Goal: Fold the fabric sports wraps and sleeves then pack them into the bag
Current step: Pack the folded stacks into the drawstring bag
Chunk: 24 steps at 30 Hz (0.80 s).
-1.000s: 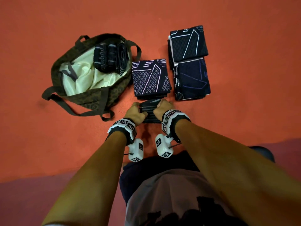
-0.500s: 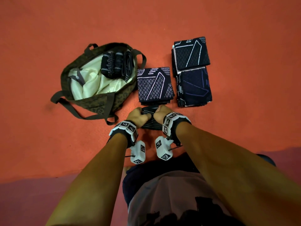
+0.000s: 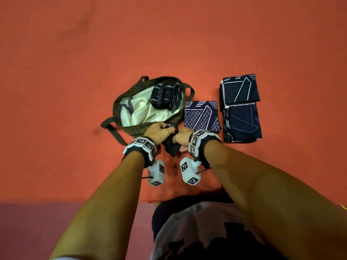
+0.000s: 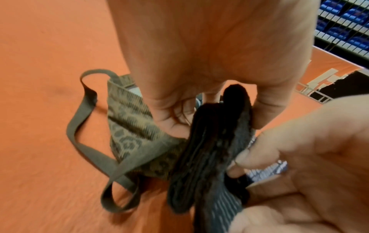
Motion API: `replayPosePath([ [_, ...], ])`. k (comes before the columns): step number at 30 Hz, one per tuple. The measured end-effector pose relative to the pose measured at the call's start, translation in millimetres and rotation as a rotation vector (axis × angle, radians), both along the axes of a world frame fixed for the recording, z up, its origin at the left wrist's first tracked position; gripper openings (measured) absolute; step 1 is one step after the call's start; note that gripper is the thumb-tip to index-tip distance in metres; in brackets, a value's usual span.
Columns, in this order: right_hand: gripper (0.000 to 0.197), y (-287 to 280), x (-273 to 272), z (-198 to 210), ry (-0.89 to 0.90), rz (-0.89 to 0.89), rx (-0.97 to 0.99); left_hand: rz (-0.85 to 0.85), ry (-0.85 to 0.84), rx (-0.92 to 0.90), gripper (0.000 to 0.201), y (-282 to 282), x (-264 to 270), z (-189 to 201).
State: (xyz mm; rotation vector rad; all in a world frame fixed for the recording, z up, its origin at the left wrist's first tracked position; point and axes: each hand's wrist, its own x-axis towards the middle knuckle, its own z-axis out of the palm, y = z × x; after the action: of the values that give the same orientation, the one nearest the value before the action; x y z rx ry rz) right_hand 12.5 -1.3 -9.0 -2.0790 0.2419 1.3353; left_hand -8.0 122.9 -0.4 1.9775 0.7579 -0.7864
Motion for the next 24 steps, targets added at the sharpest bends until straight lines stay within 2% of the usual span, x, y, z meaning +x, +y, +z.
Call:
replayPosePath([
  [3, 0.041, 11, 7, 20, -0.01, -0.018, 0.052, 0.023, -0.032, 0.01, 0.028, 14, 8, 15],
  [9, 0.023, 23, 40, 44, -0.066, -0.058, 0.118, 0.05, -0.131, 0.023, 0.03, 35, 34, 39],
  [11, 0.011, 28, 52, 51, -0.097, -0.052, 0.117, 0.075, -0.167, 0.012, 0.031, 40, 42, 45],
  [13, 0.007, 36, 61, 53, -0.137, -0.036, 0.102, 0.106, -0.184, 0.001, 0.038, 46, 47, 46],
  [18, 0.012, 55, 71, 51, -0.21, 0.022, 0.085, 0.194, -0.209, -0.042, 0.023, 60, 52, 41],
  [24, 0.015, 64, 79, 36, -0.226, 0.024, 0.085, 0.249, -0.244, -0.036, 0.028, 71, 57, 22],
])
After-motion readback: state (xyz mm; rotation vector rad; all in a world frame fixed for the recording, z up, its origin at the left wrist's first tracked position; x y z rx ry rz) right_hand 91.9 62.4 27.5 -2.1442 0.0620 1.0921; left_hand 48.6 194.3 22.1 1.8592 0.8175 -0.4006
